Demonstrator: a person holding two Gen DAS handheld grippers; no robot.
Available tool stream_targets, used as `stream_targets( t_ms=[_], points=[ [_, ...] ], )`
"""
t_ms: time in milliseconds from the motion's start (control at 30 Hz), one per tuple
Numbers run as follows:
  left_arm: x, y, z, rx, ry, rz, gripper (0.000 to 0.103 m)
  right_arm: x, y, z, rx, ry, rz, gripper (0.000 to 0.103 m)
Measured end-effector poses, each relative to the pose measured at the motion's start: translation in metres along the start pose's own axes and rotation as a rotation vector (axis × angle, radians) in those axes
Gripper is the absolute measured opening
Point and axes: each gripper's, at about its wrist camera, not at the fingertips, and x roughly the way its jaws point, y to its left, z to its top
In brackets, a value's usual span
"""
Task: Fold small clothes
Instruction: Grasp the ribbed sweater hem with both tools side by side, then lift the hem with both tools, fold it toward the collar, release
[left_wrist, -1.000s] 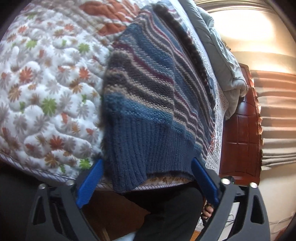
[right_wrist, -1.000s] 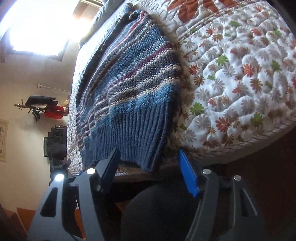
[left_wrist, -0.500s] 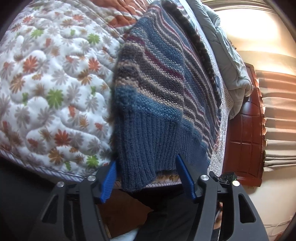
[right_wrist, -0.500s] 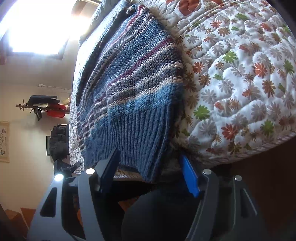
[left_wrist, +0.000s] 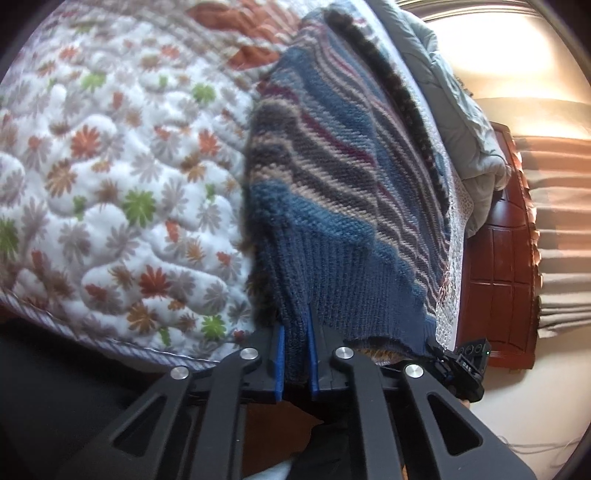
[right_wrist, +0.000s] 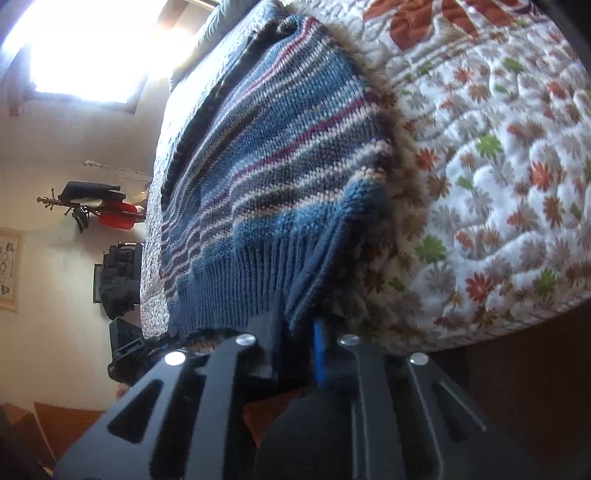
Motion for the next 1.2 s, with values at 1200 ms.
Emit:
stream_targets(
  t_ms=[1200],
  points=[
    [-0.115,-0.180,0.183,0.214,-0.264,-0.230,0.009,-0.076,0.164,0.187,-0.222,-0.196,0.068,0.009]
  ],
)
